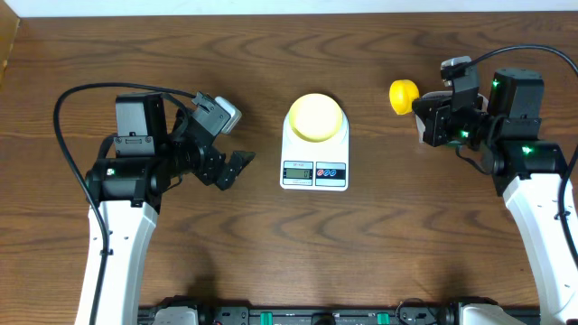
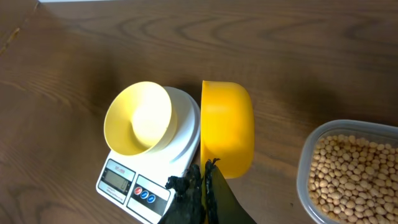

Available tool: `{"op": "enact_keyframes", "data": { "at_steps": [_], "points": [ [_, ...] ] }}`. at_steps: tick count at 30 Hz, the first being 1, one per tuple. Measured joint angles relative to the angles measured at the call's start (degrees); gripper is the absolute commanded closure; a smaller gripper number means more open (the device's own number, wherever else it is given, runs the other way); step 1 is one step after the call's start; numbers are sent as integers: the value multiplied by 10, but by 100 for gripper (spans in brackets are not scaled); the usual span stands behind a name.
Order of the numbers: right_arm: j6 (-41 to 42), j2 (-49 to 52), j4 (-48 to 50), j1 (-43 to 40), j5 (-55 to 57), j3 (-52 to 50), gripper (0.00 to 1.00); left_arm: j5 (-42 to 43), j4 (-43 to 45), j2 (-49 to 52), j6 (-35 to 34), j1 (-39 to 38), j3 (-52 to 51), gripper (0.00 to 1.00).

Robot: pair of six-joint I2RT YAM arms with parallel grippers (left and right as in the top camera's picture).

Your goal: Scoop item into bowl and weigh 50g on scale

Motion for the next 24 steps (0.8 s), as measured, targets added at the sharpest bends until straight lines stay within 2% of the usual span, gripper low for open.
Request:
{"op": "enact_keyframes", "data": {
  "at_steps": [24],
  "points": [
    [0, 0, -7, 0, 0, 0, 99, 30, -55, 0, 92, 0, 0, 2]
  ]
}}
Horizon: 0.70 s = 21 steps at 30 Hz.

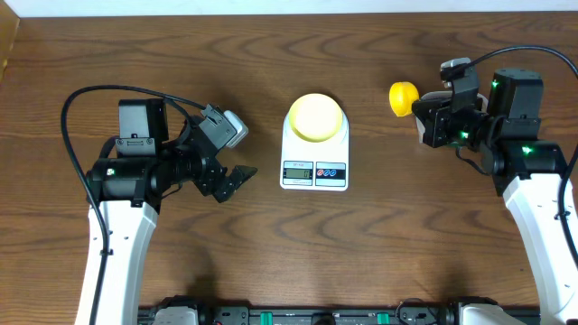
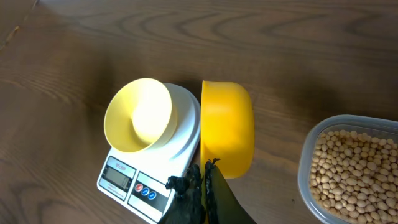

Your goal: Scoop item into bowl and weigh 50g on scale

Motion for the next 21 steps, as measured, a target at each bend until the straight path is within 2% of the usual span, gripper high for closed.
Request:
{"op": "enact_keyframes", "data": {
  "at_steps": [21],
  "points": [
    [0, 0, -10, 0, 0, 0, 99, 0, 0, 0, 2, 0, 0, 3]
  ]
}}
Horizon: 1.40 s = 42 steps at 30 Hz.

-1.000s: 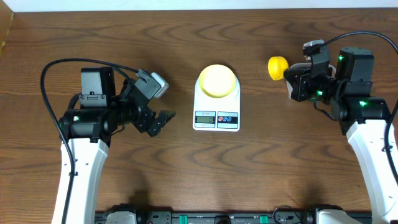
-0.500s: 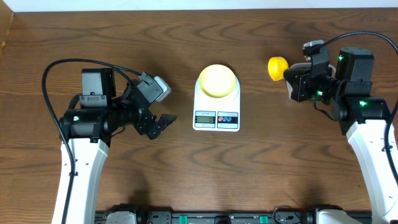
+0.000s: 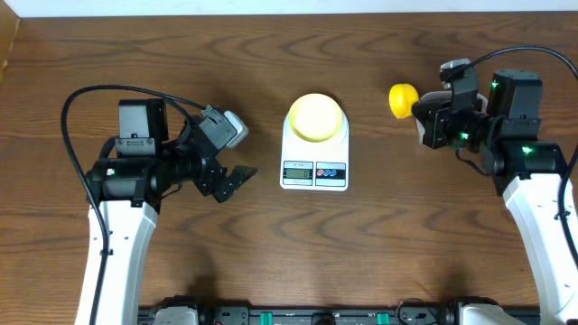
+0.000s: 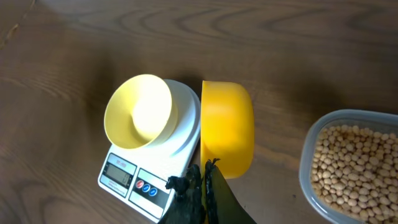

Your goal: Scoop item into bowl and weigh 50g on scale

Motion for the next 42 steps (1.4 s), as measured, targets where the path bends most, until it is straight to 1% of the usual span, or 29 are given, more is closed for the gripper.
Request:
{"op": "enact_keyframes", "data": {
  "at_steps": [14, 18, 24, 31, 37, 42],
  "points": [
    [-2, 0, -8, 0, -4, 0, 99, 0, 0, 0, 0, 0, 0, 2],
    [-1, 0, -31, 0, -4, 0, 99, 0, 0, 0, 0, 0, 0, 2],
    [-1, 0, -102, 0, 4, 21, 99, 0, 0, 0, 0, 0, 0, 3],
    [-2, 0, -168, 0, 36, 113, 99, 0, 0, 0, 0, 0, 0, 2],
    [-7, 3, -249, 0, 88, 211, 99, 0, -1, 0, 0, 0, 0, 2],
    [-14, 31, -300, -1, 117, 287, 99, 0, -1, 0, 0, 0, 0, 3]
  ]
}}
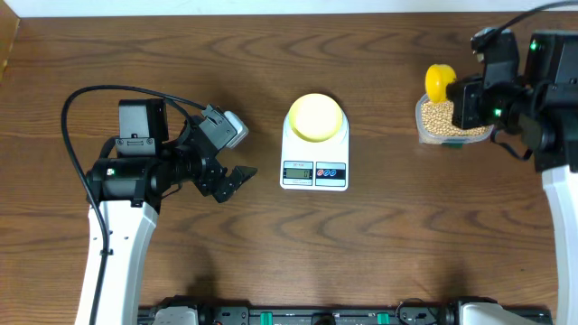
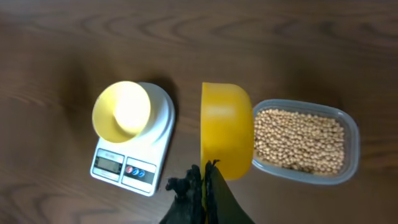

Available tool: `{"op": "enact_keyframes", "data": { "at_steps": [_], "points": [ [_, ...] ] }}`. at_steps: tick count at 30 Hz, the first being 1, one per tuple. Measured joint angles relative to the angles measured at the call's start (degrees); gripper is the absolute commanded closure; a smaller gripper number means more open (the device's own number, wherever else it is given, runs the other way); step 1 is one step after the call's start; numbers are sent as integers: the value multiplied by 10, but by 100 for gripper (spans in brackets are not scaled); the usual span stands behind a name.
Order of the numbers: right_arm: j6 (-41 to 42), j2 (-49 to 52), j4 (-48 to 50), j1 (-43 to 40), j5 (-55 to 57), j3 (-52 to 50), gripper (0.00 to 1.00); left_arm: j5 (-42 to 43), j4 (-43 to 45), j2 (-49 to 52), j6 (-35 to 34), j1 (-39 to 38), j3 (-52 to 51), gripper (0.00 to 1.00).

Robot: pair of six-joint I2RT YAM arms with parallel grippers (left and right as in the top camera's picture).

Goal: Scoop item into bowl and weigh 50g on scale
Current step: 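Raise the right gripper and position the scoop above the soybean tub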

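My right gripper (image 2: 205, 171) is shut on the handle of a yellow scoop (image 2: 227, 129), its cup turned on its side. The scoop (image 1: 439, 81) hangs high at the left end of a clear tub of soybeans (image 1: 449, 119). In the right wrist view the tub (image 2: 301, 141) lies just right of the scoop. A pale yellow bowl (image 1: 314, 116) stands empty on the white scale (image 1: 314, 155) in mid-table; the right wrist view shows this bowl (image 2: 122, 110) left of the scoop. My left gripper (image 1: 237, 176) stands open, left of the scale, holding nothing.
The scale's display and buttons (image 1: 313, 171) face the front edge. Black cables loop over the left arm (image 1: 117, 190). A pale strip runs along the table's far edge (image 1: 271, 7).
My right arm has moved right and back and risen, carrying the scoop from left of the tub to its left end. The whole tub now shows. The left arm has not moved.
At first my right gripper held the scoop between scale and tub, and my left gripper hovered near the scale's left side. The left gripper then drew slightly lower-left and stayed. The right held still until now, when it stands higher with the scoop by the tub.
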Motion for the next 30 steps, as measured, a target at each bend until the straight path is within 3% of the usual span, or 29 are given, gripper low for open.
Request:
{"op": "enact_keyframes", "data": {
  "at_steps": [6, 16, 30],
  "points": [
    [-11, 90, -42, -23, 15, 81, 99, 0, 0, 0, 0, 0, 0, 2],
    [-15, 137, -32, -52, 47, 87, 99, 0, 0, 0, 0, 0, 0, 3],
    [93, 140, -45, -62, 40, 128, 99, 0, 0, 0, 0, 0, 0, 2]
  ]
}}
